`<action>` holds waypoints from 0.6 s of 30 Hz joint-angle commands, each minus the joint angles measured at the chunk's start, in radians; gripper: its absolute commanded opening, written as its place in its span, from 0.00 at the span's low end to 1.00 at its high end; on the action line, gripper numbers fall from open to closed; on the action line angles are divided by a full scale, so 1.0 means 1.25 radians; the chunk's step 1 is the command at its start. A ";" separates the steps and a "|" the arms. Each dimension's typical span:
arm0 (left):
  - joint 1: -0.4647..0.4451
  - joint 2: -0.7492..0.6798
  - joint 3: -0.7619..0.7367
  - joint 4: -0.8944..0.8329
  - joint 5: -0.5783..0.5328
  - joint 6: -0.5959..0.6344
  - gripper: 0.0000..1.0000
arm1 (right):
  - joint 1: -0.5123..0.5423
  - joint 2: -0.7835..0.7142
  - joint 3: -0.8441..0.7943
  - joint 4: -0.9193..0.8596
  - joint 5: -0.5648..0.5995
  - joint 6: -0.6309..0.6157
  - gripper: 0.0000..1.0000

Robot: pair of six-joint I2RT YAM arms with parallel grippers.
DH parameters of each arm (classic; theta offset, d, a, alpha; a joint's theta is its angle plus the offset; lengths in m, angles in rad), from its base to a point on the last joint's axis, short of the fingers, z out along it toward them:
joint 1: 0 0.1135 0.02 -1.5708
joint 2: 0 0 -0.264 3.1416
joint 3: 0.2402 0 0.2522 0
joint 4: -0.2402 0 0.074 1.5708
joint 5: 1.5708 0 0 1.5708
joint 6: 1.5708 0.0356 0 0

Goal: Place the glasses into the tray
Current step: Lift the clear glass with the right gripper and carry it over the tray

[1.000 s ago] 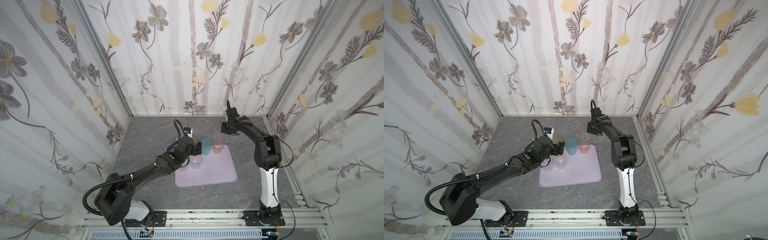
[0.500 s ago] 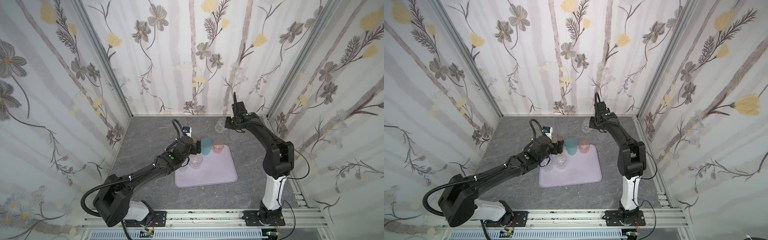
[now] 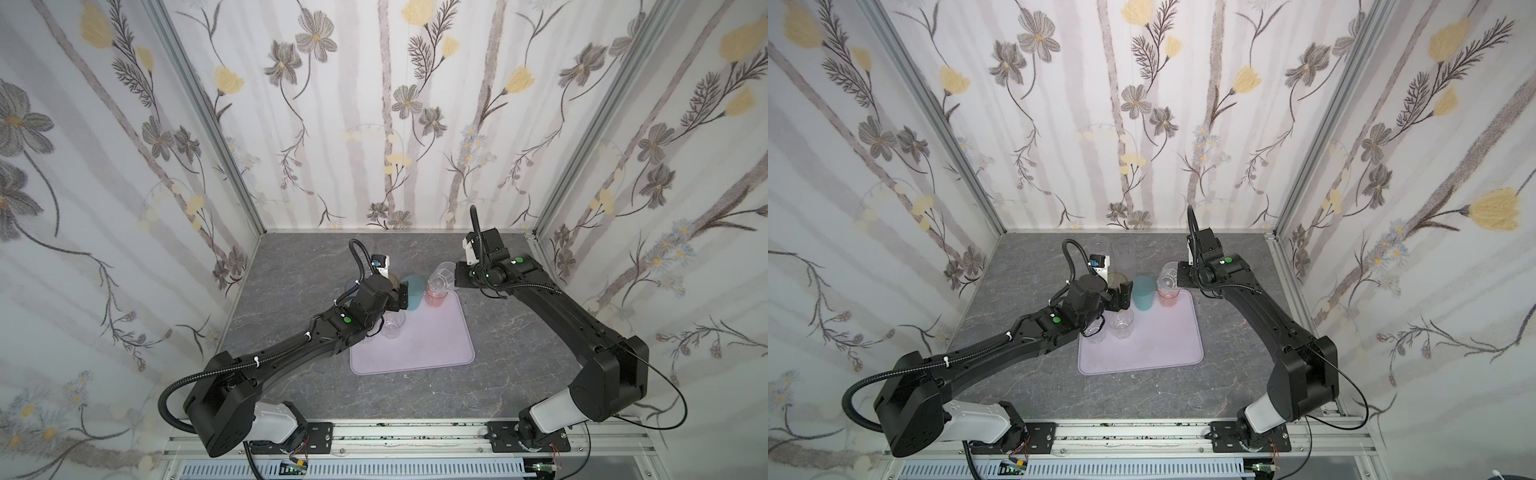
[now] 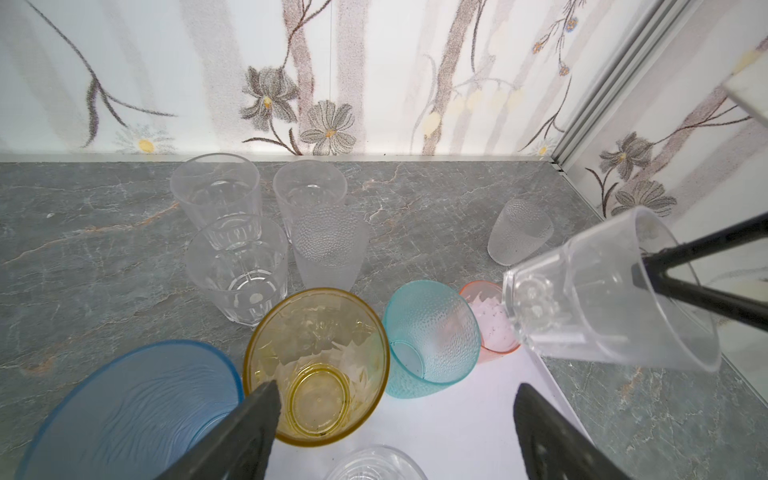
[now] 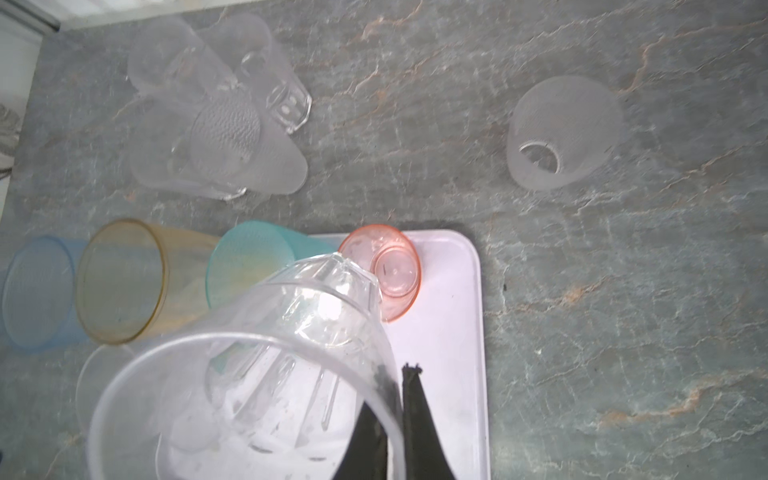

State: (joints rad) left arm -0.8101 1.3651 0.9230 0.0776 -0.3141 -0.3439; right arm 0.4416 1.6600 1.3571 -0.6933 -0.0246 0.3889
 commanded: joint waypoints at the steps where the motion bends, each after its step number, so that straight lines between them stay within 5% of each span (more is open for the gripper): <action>1: -0.008 0.005 0.001 0.021 -0.015 -0.011 0.91 | 0.040 -0.031 -0.039 0.016 -0.006 0.033 0.04; 18: -0.006 -0.036 -0.070 0.021 -0.044 -0.010 0.95 | 0.141 -0.023 -0.154 0.025 0.021 0.064 0.02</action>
State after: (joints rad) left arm -0.8192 1.3342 0.8436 0.0776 -0.3443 -0.3435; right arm 0.6151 1.6272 1.1694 -0.7033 -0.0181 0.4667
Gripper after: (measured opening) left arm 0.950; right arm 0.075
